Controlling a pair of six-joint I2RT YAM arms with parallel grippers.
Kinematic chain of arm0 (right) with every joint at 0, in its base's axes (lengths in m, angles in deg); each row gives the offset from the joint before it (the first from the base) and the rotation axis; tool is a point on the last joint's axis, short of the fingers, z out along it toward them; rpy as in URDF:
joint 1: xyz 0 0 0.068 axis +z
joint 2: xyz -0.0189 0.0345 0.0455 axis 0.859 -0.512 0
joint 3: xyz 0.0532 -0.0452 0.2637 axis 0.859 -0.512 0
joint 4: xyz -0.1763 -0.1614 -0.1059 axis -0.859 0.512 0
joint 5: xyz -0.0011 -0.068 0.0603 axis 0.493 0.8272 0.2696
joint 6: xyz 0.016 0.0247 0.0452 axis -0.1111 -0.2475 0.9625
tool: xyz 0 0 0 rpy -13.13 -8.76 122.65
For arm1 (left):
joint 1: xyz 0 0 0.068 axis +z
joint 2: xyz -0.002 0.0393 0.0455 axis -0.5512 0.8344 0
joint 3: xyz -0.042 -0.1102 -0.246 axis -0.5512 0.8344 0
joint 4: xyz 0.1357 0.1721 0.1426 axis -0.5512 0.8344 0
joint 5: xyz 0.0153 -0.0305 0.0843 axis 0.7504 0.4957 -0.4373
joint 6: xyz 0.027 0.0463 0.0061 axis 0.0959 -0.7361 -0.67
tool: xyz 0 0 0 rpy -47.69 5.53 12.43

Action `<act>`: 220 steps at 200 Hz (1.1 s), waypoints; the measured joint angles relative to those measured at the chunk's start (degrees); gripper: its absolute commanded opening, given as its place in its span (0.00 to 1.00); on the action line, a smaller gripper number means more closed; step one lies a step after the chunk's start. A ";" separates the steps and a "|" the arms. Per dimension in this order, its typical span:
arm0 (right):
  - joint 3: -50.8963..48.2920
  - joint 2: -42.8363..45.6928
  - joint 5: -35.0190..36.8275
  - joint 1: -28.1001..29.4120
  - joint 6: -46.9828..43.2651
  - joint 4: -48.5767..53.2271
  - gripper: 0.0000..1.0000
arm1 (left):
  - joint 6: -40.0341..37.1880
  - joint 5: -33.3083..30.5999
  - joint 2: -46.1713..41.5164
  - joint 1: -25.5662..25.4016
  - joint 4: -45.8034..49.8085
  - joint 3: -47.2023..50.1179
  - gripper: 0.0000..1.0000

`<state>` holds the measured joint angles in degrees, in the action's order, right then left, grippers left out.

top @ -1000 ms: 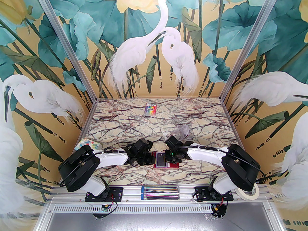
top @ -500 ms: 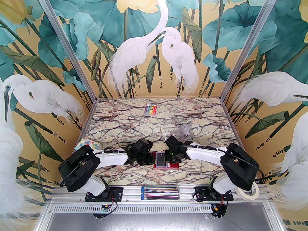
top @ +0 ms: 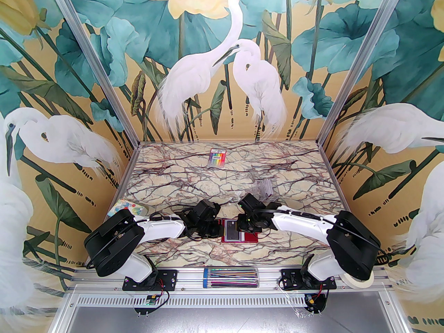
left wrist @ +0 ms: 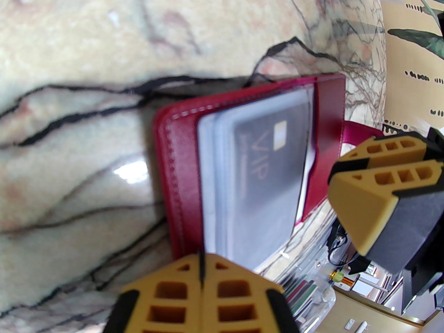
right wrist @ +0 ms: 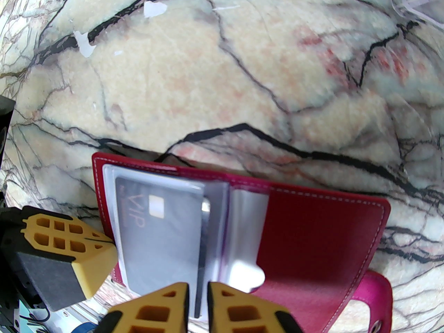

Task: Put the credit cards into the card holder

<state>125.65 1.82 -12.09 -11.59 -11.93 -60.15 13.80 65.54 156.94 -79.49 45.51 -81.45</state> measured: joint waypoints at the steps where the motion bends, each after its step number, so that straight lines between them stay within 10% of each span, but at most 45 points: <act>1: 0.00 -0.09 0.00 0.00 0.00 -0.02 0.17 | 0.00 0.00 0.00 0.00 0.00 0.00 0.00; 220: -0.37 -4.33 -0.61 0.00 -0.24 -2.47 0.11 | 0.02 0.24 1.03 -0.11 -0.50 -0.63 0.00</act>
<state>125.28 -2.51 -12.71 -11.59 -12.17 -62.62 13.82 65.79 157.96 -79.60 45.00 -82.08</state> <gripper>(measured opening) 0.114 0.033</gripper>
